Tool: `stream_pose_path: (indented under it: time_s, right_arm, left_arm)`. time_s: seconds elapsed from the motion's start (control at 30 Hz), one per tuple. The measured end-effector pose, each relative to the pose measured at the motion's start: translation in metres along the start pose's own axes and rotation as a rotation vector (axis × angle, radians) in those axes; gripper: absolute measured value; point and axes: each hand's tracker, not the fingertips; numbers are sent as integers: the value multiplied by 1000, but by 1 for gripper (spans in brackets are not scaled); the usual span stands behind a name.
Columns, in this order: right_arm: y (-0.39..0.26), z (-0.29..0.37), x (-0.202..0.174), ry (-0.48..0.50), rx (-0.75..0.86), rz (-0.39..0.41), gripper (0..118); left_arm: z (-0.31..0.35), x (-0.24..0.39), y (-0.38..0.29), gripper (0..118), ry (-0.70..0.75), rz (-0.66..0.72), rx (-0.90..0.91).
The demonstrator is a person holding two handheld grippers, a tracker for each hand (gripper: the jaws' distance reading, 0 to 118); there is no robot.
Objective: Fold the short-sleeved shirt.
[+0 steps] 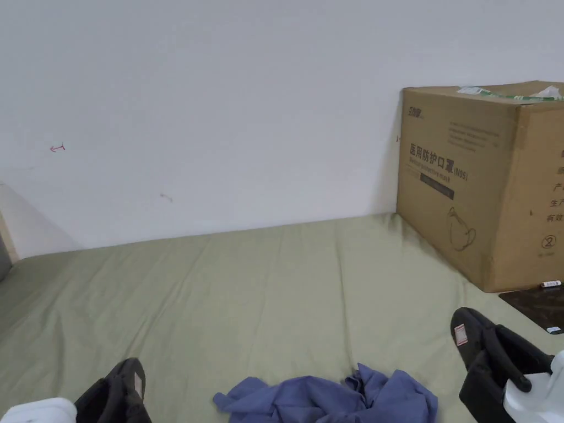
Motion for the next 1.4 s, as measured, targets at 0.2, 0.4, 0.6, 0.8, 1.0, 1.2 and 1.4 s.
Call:
stream_pose_path:
  time_s: [0.2,0.4,0.6,0.8,1.0,1.2,1.4]
  right_arm:
    - [-6,-5,-1,-93,-43,58,0]
    - [-7,-18,19,-138,-106,-44,0]
    - [-18,-37,41,-154,-230,-141,0]
    - [-40,-49,66,-186,-318,-202,0]
    - [-50,-54,83,-212,-375,-178,0]
    - [-58,-79,94,-210,-444,-160,0]
    - [-70,-183,106,-53,-713,-202,17]
  left_arm:
    - [-4,2,-3,0,-9,-27,-12]
    - [-50,5,18,0,-80,15,-138]
    - [-229,-12,5,4,-168,94,-831]
    - [-315,-12,-86,114,-77,21,-981]
    - [-353,2,-168,111,-70,-145,-1106]
    - [-298,13,-179,89,-130,-259,-854]
    - [-239,0,-143,2,-213,-88,-725]
